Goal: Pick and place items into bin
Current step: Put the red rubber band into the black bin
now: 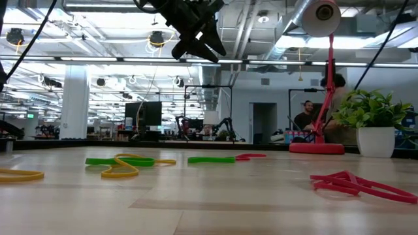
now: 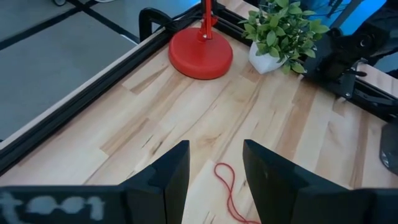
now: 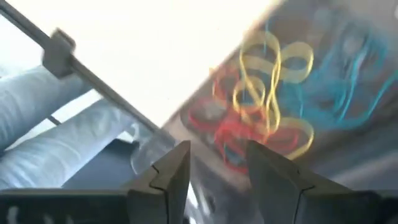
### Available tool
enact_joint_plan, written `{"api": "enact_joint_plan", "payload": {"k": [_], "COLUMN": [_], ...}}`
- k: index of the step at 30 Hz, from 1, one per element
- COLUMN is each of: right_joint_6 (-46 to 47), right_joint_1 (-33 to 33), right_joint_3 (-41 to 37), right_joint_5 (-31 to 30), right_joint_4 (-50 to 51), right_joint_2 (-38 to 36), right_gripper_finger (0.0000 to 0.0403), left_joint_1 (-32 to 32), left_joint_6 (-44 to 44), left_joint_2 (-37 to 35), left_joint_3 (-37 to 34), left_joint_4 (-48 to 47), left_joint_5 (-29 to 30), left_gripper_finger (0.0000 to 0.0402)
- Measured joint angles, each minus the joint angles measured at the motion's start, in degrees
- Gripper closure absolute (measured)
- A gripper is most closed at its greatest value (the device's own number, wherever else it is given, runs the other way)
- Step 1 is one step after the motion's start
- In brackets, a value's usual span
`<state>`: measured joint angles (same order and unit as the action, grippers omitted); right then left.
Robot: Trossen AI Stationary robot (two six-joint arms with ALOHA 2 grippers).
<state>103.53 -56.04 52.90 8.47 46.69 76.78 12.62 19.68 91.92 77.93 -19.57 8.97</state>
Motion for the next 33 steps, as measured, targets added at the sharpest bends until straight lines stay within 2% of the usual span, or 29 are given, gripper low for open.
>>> {"api": "enact_joint_plan", "payload": {"k": [4,9,15,19,25,33], "right_joint_6": [-12.03,-29.31,-48.47,-58.47,-68.78,-70.47], "right_joint_1": [8.39,20.83,37.42,48.02,58.50,64.61], "right_joint_3": [0.00,0.00,0.00,0.00,0.00,0.00], "right_joint_5": [-1.60,-8.72,-16.65,-17.59,-17.64,-16.80], "right_joint_4": [4.68,8.44,6.48,1.28,-13.06,-23.19], "right_joint_2": [-0.39,0.47,0.47,0.47,0.54,9.85], "right_gripper_finger": [0.0250,0.0256,0.0264,0.0267,0.0271,0.0278], "left_joint_1": [-0.03,-0.04,-0.04,-0.07,-0.07,-1.19], "left_joint_6": [0.00,0.16,2.00,3.50,3.26,5.01], "left_joint_2": [0.00,0.00,-0.09,-2.25,-7.62,-13.18], "left_joint_3": [0.00,0.00,0.00,0.00,0.00,0.02], "left_joint_4": [0.00,-0.03,-1.48,-4.43,-13.08,-18.03], "left_joint_5": [0.00,-1.32,-5.12,-5.13,3.02,7.11], "left_gripper_finger": [0.0262,0.0262,0.0262,0.0262,0.0262,0.0262]}}
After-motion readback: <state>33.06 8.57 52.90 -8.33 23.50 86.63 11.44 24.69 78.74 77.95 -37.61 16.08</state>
